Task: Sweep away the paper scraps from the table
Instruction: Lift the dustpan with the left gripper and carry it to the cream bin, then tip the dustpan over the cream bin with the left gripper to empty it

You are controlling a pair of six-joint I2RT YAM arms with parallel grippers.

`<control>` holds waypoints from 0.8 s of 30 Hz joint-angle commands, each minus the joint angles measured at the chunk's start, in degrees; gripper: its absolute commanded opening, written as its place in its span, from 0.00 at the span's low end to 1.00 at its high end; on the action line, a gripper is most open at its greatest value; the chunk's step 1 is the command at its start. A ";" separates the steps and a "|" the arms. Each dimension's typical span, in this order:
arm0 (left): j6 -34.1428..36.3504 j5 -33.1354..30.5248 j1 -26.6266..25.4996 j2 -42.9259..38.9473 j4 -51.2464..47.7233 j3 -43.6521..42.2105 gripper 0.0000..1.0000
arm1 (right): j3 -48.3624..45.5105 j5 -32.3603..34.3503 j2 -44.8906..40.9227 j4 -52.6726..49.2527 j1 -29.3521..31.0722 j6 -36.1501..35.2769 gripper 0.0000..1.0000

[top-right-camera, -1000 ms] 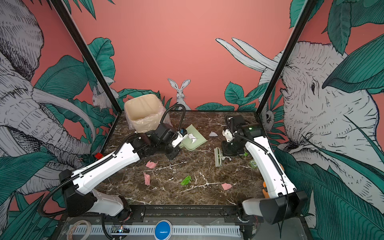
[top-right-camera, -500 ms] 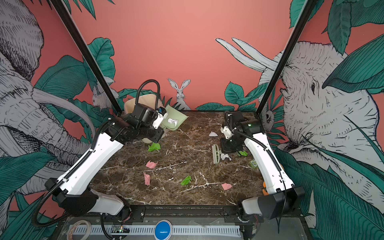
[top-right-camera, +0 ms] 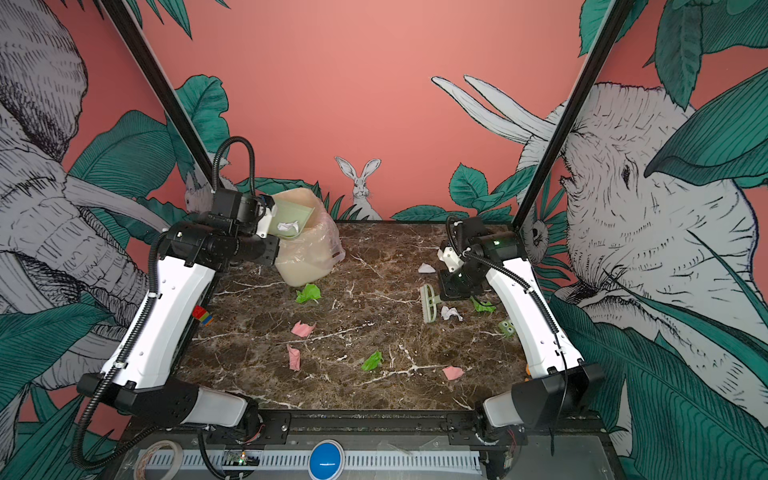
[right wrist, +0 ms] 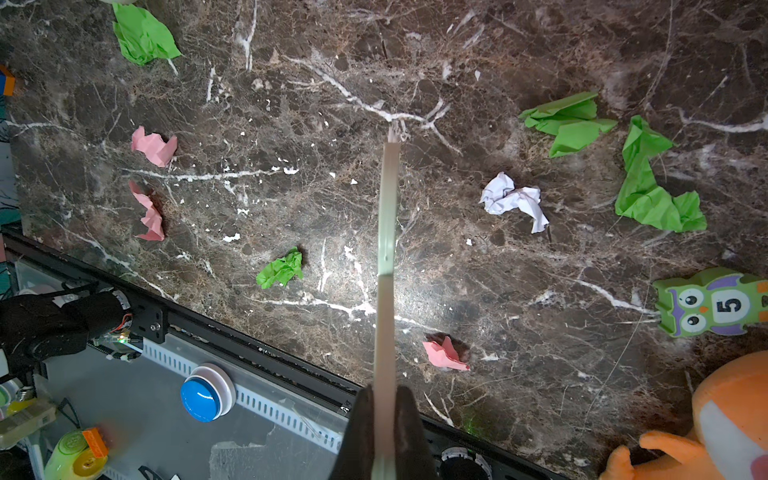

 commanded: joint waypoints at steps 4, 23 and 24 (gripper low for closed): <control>4.51 -5.58 4.55 1.87 0.26 2.27 0.00 | 0.62 -1.28 -0.26 -2.39 -0.36 -1.60 0.00; 20.55 -22.83 4.27 17.74 -7.48 18.86 0.00 | -0.79 -2.26 0.16 -2.72 -0.48 -2.76 0.00; 21.31 -23.99 3.89 17.69 -7.33 18.37 0.00 | -0.65 -2.34 0.35 -2.72 -0.50 -2.89 0.00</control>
